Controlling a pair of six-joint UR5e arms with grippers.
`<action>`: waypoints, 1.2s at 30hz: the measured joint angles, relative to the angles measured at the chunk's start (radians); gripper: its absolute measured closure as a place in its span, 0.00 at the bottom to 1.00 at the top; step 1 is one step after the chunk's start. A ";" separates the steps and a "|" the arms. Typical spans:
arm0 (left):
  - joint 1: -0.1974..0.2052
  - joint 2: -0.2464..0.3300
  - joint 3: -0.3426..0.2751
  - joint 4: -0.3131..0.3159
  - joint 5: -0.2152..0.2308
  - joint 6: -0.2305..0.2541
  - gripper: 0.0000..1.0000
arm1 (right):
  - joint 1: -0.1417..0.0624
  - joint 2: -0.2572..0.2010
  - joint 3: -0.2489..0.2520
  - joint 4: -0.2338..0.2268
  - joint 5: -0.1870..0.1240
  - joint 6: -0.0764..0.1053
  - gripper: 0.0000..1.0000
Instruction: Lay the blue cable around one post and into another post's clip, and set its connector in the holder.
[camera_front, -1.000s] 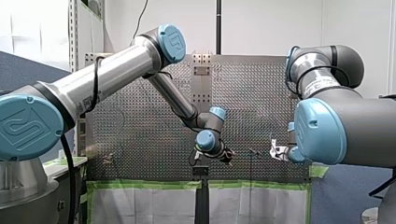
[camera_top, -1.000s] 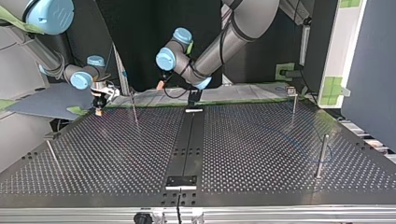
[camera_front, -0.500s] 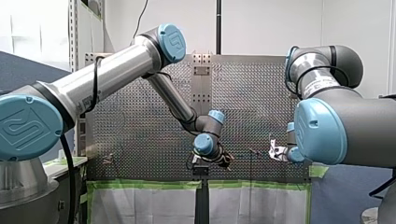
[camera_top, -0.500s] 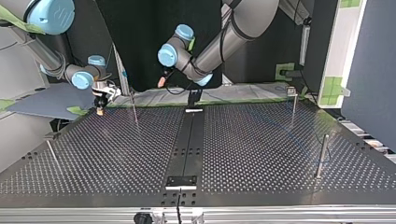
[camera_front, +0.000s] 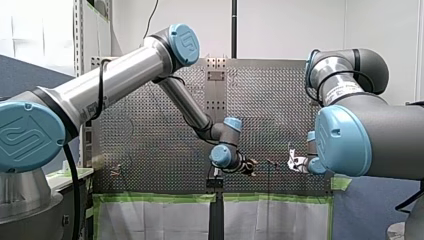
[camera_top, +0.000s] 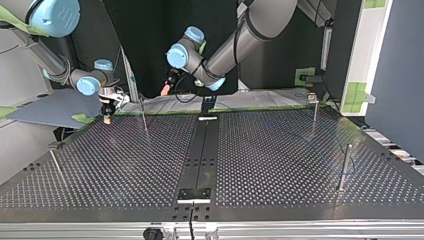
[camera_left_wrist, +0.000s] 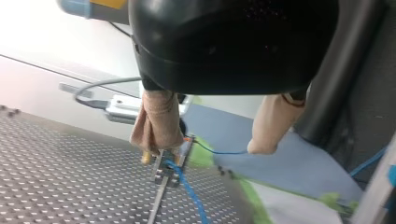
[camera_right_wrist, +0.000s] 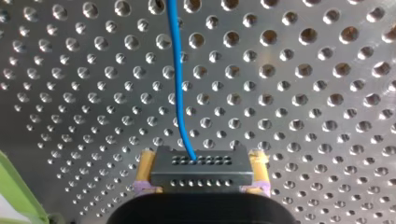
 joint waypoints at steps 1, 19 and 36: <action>-0.002 0.002 -0.001 0.007 -0.002 -0.007 0.00 | 0.000 0.000 0.000 -0.001 -0.001 0.001 0.96; -0.008 0.031 -0.028 0.098 -0.037 -0.087 0.00 | 0.000 0.002 0.000 -0.004 -0.006 0.007 0.96; -0.005 0.031 -0.028 0.098 -0.021 -0.087 0.00 | 0.000 0.003 0.000 -0.002 -0.006 0.007 0.96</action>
